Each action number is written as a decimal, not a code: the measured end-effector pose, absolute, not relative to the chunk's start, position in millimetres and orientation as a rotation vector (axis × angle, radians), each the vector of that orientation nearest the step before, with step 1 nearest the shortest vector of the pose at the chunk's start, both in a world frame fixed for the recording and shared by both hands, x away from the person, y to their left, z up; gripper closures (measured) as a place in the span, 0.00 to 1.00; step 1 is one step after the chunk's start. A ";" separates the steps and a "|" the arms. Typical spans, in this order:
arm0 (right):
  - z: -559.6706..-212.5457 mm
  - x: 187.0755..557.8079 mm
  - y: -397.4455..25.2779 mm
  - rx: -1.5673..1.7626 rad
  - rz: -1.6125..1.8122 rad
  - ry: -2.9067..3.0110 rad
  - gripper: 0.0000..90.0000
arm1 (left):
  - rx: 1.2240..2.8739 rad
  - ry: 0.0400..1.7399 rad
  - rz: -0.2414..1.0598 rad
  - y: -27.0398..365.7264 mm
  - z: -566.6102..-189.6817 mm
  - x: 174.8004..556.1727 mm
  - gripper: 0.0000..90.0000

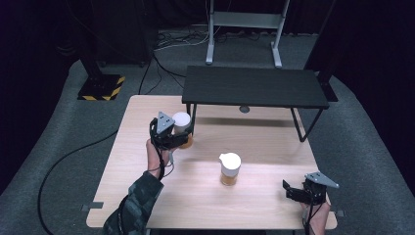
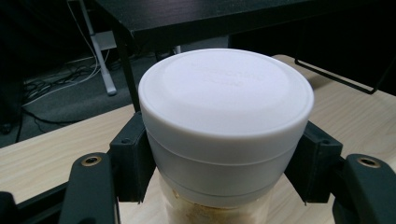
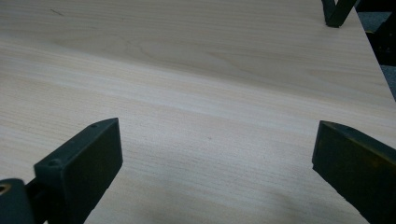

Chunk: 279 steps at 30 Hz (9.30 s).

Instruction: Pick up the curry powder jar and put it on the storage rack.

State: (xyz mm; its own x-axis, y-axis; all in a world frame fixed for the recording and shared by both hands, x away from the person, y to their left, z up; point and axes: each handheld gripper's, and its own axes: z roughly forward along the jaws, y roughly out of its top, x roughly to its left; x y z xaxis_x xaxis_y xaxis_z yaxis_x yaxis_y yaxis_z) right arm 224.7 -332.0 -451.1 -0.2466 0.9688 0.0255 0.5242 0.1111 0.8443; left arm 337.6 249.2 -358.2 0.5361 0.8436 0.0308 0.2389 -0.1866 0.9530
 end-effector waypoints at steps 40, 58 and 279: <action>-451.6 224.0 -332.3 1.450 1.038 1.832 0.01 | 1.706 0.862 0.705 251.9 -328.4 351.4 0.37; -451.8 223.7 -332.8 1.452 1.042 1.829 0.01 | 1.692 0.832 0.721 250.5 -313.3 353.6 0.37; -449.2 226.2 -323.9 1.456 0.982 1.833 0.01 | 2.025 1.290 0.551 315.0 -439.2 300.3 0.00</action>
State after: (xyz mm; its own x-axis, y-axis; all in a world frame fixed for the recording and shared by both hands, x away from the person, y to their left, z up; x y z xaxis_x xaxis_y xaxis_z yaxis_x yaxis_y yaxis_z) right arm 226.2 -323.9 -449.2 -0.2238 0.9746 -0.0051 0.5359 0.1275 0.8346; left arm 300.3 315.0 -439.2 0.4229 0.9062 -0.0015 0.6254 -0.2907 0.7242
